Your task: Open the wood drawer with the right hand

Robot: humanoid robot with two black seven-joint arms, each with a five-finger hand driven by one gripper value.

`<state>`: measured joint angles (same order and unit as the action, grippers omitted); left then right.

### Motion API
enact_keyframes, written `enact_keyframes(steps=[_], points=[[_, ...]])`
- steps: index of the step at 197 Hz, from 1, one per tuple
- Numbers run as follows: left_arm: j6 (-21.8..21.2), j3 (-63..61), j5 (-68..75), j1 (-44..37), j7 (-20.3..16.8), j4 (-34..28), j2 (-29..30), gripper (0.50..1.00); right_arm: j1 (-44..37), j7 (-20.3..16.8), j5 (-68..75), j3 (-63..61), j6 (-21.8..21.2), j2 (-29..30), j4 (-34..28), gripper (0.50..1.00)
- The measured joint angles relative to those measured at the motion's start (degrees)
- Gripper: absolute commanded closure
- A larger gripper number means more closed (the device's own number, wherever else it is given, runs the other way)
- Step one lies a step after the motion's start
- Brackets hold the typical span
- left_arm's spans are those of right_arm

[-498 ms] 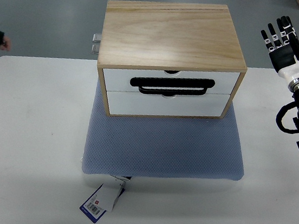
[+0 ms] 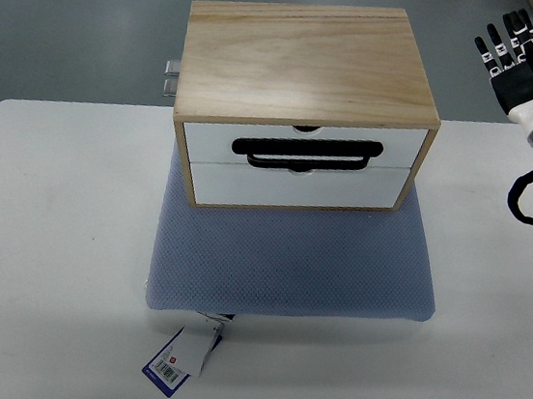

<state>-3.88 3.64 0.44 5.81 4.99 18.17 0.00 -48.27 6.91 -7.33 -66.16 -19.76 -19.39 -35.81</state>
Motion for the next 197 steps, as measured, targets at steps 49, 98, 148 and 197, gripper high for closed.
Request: enact_keyframes(steps=[49, 98, 148, 197], points=[[0.4, 0.0, 0.0, 0.1, 0.0, 0.0, 0.0, 0.500, -15.9, -5.7, -19.1, 20.6, -2.7, -12.1, -7.6, 0.556], [0.6, 0.0, 0.1, 0.1, 0.0, 0.1, 0.0, 0.500, -39.3, -21.0, -30.4, 47.2, -8.6, -22.5, -27.3, 0.560], [0.6, 0.0, 0.0, 0.0, 0.0, -0.1, 0.0, 0.500, -56.4, -37.9, -22.8, 64.0, -10.7, -24.6, -47.3, 0.564], [0.6, 0.1, 0.0, 0.1, 0.0, -0.1, 0.0, 0.500, -62.6, -41.9, -9.9, 69.5, -8.2, -20.8, -55.1, 0.566]])
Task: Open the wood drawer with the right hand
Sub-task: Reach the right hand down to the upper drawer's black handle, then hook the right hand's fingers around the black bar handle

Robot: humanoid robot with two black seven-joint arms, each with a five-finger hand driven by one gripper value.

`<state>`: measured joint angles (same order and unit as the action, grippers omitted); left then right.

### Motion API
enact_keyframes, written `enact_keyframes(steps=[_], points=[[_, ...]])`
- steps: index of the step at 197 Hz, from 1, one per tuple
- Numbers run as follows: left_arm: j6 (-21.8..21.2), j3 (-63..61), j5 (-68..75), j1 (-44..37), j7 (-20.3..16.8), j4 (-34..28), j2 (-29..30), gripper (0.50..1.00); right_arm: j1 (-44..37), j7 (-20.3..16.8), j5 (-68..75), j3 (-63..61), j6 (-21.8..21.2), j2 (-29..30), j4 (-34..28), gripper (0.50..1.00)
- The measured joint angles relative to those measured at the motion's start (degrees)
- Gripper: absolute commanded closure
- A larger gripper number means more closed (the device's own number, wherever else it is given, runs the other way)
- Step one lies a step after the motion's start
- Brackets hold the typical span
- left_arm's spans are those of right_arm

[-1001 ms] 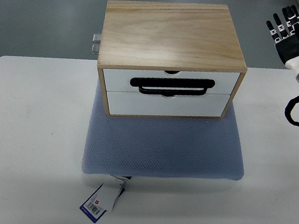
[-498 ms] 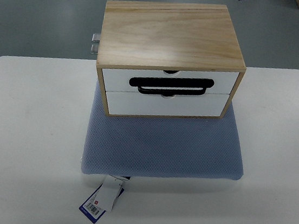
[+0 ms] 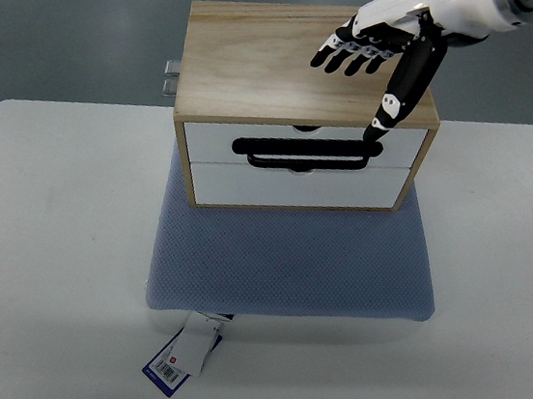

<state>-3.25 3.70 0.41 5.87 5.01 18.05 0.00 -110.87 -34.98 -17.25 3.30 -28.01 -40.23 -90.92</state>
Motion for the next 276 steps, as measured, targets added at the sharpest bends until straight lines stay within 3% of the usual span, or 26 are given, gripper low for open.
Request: enact_keyframes(steps=[85, 131, 276], points=[[-0.1, -0.1, -0.1, 0.0, 0.0, -0.3, 0.0, 0.500, 2.6, 0.0, 3.3, 5.3, 8.1, 9.5, 0.6, 0.564], [0.0, 0.0, -0.1, 0.0, 0.0, -0.4, 0.0, 0.500, 6.2, 0.0, -3.3, 7.8, 11.5, 12.5, 3.0, 0.564], [0.0, 0.0, -0.1, 0.0, 0.0, -0.4, 0.0, 0.500, 12.3, 0.0, -8.3, 9.9, 12.4, 13.4, 6.1, 0.562]])
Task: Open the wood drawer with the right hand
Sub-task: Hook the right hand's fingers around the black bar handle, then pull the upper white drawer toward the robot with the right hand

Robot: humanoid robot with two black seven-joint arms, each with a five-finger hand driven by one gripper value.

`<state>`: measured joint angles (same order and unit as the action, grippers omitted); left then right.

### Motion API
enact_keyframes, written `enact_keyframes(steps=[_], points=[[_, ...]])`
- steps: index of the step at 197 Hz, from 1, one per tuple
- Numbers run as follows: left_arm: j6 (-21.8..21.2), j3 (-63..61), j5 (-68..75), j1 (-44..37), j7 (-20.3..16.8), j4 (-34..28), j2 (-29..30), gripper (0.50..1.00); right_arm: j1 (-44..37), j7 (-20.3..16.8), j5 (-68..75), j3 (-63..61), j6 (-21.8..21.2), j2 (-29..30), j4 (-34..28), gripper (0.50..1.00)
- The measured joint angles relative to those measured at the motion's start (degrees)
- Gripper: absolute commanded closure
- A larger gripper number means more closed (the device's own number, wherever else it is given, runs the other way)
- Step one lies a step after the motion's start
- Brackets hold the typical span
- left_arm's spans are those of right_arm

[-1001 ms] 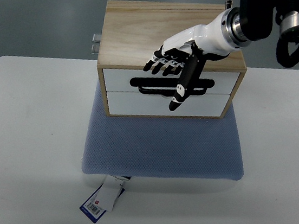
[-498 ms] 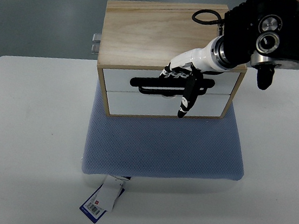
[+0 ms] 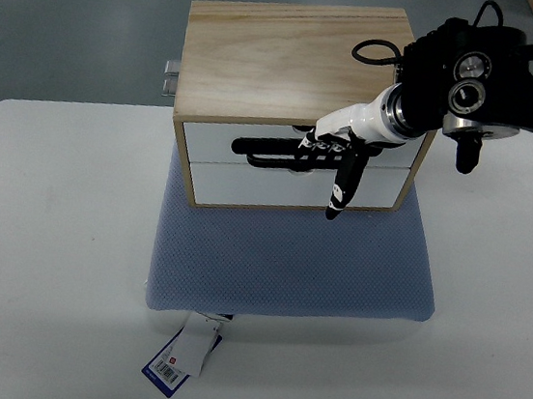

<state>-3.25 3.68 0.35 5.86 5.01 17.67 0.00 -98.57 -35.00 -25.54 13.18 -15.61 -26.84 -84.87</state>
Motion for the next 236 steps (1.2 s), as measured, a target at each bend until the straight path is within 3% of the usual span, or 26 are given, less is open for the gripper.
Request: enact_keyframes(steps=[39, 85, 138, 171, 236], points=[[0.0, 0.0, 0.0, 0.0, 0.0, -0.1, 0.0, 0.500, 0.0, 0.0, 0.6, 0.0, -1.8, -0.1, -0.1, 0.570], [0.0, 0.1, 0.0, 0.0, 0.0, -0.2, 0.0, 0.500, -2.3, 0.0, 4.1, -0.3, -11.2, -2.3, -3.2, 0.572], [0.0, 0.1, -0.1, 0.0, 0.0, -0.2, 0.0, 0.500, -4.0, 0.0, 7.5, -0.3, -17.0, -3.3, -6.8, 0.572], [0.0, 0.2, -0.1, -0.1, 0.0, -0.3, 0.0, 0.500, -4.7, 0.0, 9.6, -0.2, -19.1, -4.0, -8.7, 0.572], [0.0, 0.2, -0.2, 0.0, 0.0, -0.3, 0.0, 0.500, -6.9, 0.0, 15.0, -0.2, -19.5, -7.3, -11.5, 0.568]])
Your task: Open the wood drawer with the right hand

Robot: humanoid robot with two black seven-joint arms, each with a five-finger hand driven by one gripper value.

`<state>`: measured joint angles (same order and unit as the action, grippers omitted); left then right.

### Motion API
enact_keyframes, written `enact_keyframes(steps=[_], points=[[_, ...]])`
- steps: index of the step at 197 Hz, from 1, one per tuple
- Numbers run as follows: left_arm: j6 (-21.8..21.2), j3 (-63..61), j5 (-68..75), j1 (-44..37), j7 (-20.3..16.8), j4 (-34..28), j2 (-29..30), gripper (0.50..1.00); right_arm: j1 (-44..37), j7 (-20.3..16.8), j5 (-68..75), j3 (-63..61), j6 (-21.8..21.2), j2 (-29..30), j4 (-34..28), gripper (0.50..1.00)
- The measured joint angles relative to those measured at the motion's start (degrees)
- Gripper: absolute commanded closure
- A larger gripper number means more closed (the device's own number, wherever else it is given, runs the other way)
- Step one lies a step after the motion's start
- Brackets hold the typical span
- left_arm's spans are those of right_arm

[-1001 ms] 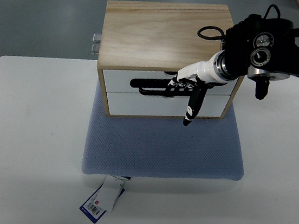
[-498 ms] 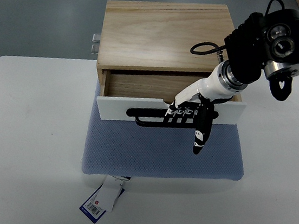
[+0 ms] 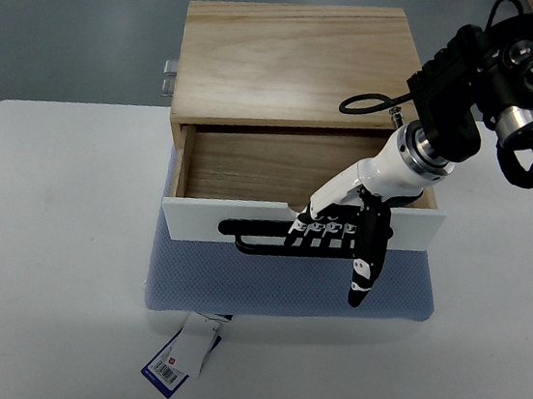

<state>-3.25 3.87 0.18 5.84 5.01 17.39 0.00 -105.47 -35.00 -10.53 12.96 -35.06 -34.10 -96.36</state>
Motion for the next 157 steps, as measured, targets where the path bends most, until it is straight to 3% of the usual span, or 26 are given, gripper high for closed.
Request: enact_keyframes(steps=[102, 125, 137, 149, 157], points=[[0.0, -0.1, 0.1, 0.0, 0.0, 0.1, 0.0, 0.500, -8.9, 0.0, 0.8, -6.2, 0.1, -5.3, 2.0, 0.564], [0.0, -0.1, 0.1, 0.0, 0.0, 0.3, 0.0, 0.500, -8.7, 0.0, 0.3, -13.2, 0.1, -7.8, 9.2, 0.562], [0.0, -0.1, 0.2, 0.1, 0.0, 0.4, 0.0, 0.500, -6.1, 0.3, 0.3, -17.9, 0.1, -8.5, 15.9, 0.562], [0.0, -0.1, 0.2, 0.0, 0.0, 0.4, 0.0, 0.500, -2.8, 1.7, 0.4, -22.5, 0.1, -8.7, 22.4, 0.560], [0.0, -0.1, 0.2, 0.0, 0.0, 0.4, 0.0, 0.500, 0.8, 4.6, 0.5, -26.7, 0.6, -8.5, 27.5, 0.560]])
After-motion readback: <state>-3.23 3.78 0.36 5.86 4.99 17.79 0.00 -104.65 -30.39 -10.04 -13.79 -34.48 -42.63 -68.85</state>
